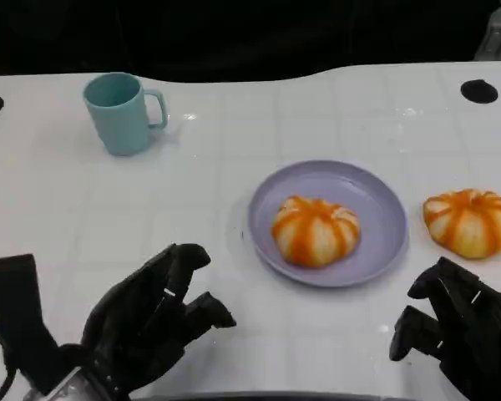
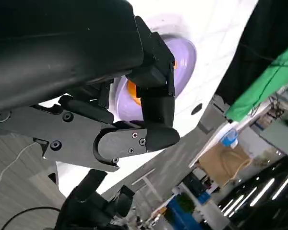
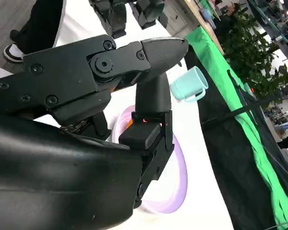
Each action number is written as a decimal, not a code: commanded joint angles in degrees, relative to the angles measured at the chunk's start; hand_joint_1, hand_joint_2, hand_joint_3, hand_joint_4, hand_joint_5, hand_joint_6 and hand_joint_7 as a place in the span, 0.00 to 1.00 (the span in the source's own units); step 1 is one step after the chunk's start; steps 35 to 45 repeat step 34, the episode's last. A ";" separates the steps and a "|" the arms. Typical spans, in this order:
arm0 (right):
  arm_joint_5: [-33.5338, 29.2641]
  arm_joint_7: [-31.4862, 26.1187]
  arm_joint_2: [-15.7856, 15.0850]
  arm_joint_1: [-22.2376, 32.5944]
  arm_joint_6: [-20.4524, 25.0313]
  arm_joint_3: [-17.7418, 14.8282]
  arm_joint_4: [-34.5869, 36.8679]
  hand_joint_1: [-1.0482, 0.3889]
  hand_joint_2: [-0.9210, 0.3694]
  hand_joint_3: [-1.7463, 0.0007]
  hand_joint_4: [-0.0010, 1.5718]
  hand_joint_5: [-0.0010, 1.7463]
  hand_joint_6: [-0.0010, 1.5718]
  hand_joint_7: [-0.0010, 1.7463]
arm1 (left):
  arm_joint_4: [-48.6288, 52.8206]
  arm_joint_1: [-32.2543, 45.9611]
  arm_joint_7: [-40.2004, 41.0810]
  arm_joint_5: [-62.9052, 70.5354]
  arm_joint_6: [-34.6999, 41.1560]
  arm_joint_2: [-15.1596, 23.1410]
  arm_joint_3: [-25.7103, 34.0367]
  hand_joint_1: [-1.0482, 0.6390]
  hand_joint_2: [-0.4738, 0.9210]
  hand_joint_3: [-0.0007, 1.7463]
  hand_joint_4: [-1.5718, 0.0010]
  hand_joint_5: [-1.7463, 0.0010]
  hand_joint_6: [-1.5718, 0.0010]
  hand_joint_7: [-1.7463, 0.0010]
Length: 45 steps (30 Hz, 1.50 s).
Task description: Grasp the bread from the table and place it into the plate.
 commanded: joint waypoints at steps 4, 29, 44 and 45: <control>0.59 -0.08 -0.70 0.79 -0.05 -0.63 -1.52 0.30 0.00 0.92 0.46 0.97 0.40 0.85 | -0.68 2.94 0.57 -0.55 -2.59 -0.59 0.12 0.30 1.00 0.22 0.54 0.00 0.66 0.10; -0.12 -0.29 -0.45 0.47 -0.78 -0.70 -0.70 0.31 0.00 0.90 0.47 0.98 0.40 0.87 | 1.31 3.53 -0.28 1.90 -7.95 0.40 -2.78 0.28 1.00 0.25 0.51 0.00 0.66 0.01; -0.33 0.10 -0.65 0.57 -1.13 -0.62 -0.45 0.30 0.00 0.91 0.47 0.98 0.40 0.87 | 1.48 3.43 -0.25 2.03 -8.48 0.54 -3.07 0.28 1.00 0.25 0.51 0.00 0.66 0.01; -0.33 0.10 -0.65 0.57 -1.13 -0.62 -0.45 0.30 0.00 0.91 0.47 0.98 0.40 0.87 | 1.48 3.43 -0.25 2.03 -8.48 0.54 -3.07 0.28 1.00 0.25 0.51 0.00 0.66 0.01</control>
